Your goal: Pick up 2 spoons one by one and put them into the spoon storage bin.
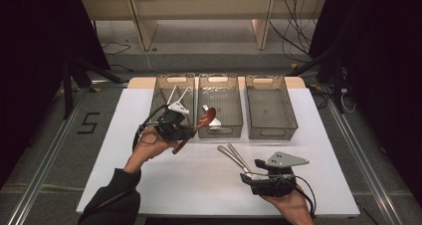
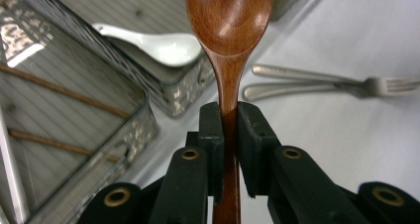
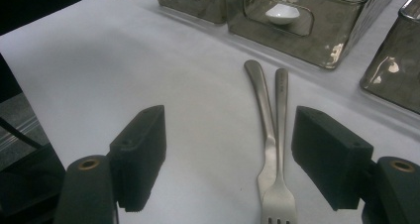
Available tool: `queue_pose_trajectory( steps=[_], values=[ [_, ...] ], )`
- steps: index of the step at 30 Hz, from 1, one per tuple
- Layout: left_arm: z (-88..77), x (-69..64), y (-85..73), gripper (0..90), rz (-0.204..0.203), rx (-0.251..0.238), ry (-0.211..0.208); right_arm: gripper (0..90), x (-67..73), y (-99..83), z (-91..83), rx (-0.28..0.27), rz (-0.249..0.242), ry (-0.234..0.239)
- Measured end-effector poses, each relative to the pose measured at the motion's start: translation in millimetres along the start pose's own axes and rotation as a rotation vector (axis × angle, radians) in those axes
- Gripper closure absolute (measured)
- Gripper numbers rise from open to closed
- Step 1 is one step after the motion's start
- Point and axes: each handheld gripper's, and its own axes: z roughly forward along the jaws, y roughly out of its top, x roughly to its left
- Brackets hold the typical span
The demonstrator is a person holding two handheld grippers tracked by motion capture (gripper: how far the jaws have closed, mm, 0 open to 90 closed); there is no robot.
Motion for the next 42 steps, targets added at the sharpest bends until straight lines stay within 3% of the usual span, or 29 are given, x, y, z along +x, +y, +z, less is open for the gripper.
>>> queue_pose_trajectory(
  steps=[9, 21, 31, 42],
  values=[
    [12.6, 9.5, 24.7, 80.8, -0.002, 0.008, 0.014, 30.4, 0.0, -0.1, 0.4, 0.001, 0.000, 0.002],
    [22.6, 23.7, 56.6, 80.7, -0.039, -0.036, 0.035, 30.4, -0.6, -0.4, 0.2, -0.001, -0.001, 0.004],
    [40.5, 32.1, 74.5, 80.8, -0.072, -0.048, 0.041, 30.4, -1.4, -0.8, 0.7, 0.003, 0.001, 0.008],
    [56.3, 34.3, 86.2, 80.7, -0.076, -0.050, 0.072, 30.4, -1.3, -0.7, 0.4, 0.002, 0.003, 0.011]
  ],
)
